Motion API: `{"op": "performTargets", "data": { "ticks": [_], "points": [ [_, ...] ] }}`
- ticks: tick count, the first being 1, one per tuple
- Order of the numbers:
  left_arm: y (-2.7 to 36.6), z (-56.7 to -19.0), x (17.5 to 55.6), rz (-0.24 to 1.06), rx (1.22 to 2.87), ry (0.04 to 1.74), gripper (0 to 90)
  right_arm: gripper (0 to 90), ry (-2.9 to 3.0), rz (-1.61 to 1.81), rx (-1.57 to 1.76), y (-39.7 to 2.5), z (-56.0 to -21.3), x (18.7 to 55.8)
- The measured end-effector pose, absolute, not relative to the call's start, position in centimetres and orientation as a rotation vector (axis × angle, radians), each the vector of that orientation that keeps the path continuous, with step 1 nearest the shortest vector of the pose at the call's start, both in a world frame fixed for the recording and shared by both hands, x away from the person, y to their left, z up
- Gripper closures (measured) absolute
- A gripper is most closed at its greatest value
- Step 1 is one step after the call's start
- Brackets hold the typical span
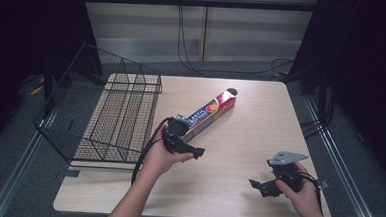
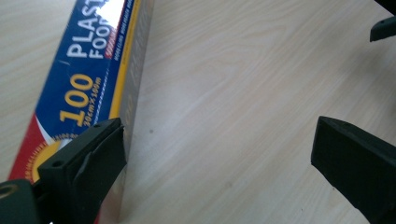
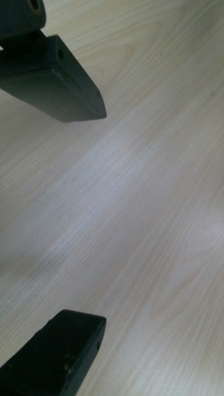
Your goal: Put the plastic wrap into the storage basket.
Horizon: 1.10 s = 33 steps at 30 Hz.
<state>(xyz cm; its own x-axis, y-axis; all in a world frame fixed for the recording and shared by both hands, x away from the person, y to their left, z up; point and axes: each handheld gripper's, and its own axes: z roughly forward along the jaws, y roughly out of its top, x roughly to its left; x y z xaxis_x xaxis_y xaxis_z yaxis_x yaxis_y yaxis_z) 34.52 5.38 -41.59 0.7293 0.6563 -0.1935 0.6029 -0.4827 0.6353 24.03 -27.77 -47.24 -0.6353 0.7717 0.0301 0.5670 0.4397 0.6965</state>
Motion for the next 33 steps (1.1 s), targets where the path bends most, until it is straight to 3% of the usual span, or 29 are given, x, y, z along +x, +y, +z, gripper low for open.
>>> {"op": "performTargets", "data": {
  "ticks": [33],
  "points": [
    [2.3,-40.9,41.9,0.101,2.288,0.989,7.7,2.4,2.393,1.033,1.171,-28.2,-47.1,24.5]
  ]
}}
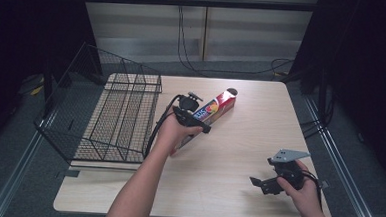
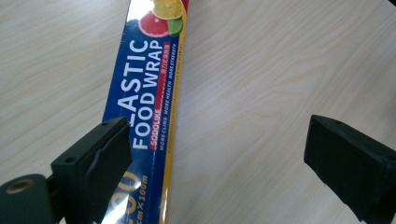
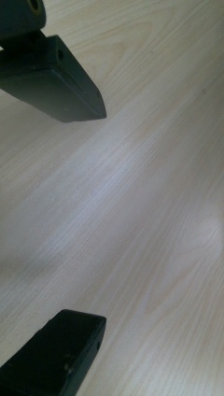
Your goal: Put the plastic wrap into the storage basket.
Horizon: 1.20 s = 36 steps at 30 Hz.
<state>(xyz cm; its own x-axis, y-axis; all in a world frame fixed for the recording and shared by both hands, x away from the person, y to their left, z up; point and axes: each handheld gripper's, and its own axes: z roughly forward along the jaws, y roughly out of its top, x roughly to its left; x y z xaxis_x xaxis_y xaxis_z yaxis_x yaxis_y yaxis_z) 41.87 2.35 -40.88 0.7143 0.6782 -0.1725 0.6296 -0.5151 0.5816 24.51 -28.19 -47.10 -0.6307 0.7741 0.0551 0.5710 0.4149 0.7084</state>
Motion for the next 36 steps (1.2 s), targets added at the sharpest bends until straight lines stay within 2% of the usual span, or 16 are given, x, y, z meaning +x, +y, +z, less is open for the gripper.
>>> {"op": "performTargets", "data": {
  "ticks": [23,28,32,36],
  "points": [
    [1.0,-43.4,45.8,0.092,2.3,1.094,10.1,2.5,2.375,1.049,1.185,-28.4,-46.8,24.7],
    [1.2,-43.9,46.4,0.09,2.335,1.059,10.5,2.5,2.37,1.043,1.181,-28.4,-46.8,24.9],
    [1.1,-44.4,46.8,0.086,2.309,1.092,11.8,2.5,2.368,1.048,1.19,-28.5,-46.7,24.9],
    [1.2,-44.6,47.0,0.088,2.351,1.095,11.6,2.5,2.365,1.054,1.19,-28.6,-46.7,25.0]
  ]
}}
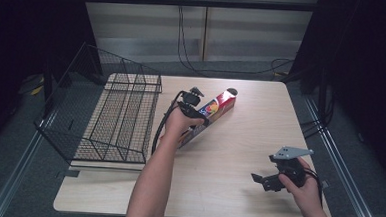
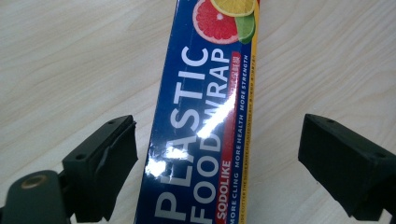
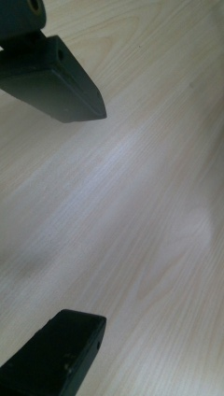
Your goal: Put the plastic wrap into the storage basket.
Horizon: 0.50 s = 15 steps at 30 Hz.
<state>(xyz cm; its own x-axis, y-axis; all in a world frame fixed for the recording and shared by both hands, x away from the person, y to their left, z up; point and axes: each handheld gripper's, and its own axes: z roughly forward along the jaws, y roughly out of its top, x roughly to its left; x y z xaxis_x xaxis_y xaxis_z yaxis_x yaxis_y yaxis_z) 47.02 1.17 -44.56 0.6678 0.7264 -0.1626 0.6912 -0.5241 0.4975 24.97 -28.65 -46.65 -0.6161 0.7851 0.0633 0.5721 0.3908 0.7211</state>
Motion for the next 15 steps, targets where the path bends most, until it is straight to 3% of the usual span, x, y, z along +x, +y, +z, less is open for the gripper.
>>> {"op": "performTargets", "data": {
  "ticks": [15],
  "points": [
    [1.08,-44.85,47.16,0.119,2.396,1.056,30.5,2.5,2.36,1.051,1.19,-28.73,-46.61,25.01]
  ]
}}
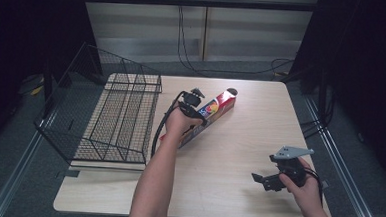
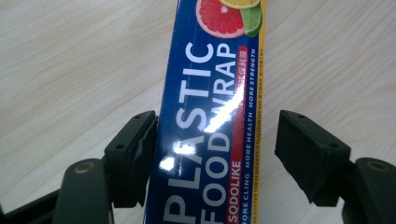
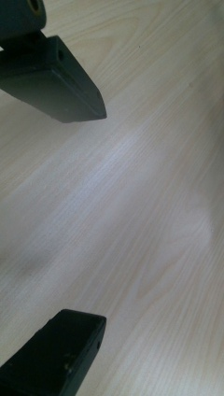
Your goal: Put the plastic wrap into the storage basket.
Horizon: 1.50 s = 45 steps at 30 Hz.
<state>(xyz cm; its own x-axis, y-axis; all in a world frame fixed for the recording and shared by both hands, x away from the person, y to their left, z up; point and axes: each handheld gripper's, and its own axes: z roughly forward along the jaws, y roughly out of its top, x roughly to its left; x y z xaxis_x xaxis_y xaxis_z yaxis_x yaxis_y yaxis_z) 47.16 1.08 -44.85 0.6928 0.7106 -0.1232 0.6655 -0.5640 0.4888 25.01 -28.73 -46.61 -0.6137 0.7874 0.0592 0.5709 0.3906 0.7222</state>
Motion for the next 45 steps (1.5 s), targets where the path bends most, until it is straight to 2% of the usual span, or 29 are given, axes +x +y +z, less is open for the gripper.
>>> {"op": "performTargets", "data": {
  "ticks": [6,14,26,28,36,39,42,44,45],
  "points": [
    [1.2,-44.8,46.9,0.131,2.395,1.058,39.8,2.8,2.36,1.053,1.192,-28.7,-46.6,25.0],
    [1.2,-44.5,45.8,0.086,2.436,1.055,42.0,2.8,2.363,1.053,1.19,-28.6,-46.6,25.0],
    [0.7,-44.9,46.1,0.049,2.475,1.057,35.7,3.1,2.367,1.045,1.189,-28.6,-46.7,25.0],
    [0.4,-45.2,46.4,0.066,2.43,1.097,35.1,3.2,2.369,1.043,1.19,-28.6,-46.7,25.0],
    [-1.0,-45.9,47.2,0.044,2.492,1.096,33.3,3.2,2.359,1.043,1.198,-28.7,-46.6,25.0],
    [-1.1,-45.9,47.4,0.051,2.514,1.114,40.5,3.3,2.362,1.046,1.19,-28.7,-46.6,25.0],
    [-1.3,-45.7,47.2,0.063,2.524,1.142,43.2,3.3,2.365,1.048,1.194,-28.7,-46.6,25.0],
    [-1.4,-45.6,47.2,0.039,2.517,1.174,44.3,3.3,2.366,1.049,1.195,-28.7,-46.6,25.0],
    [-1.1,-45.4,47.2,-0.035,2.5,1.219,44.4,3.3,2.368,1.047,1.19,-28.7,-46.6,25.0]
  ]
}}
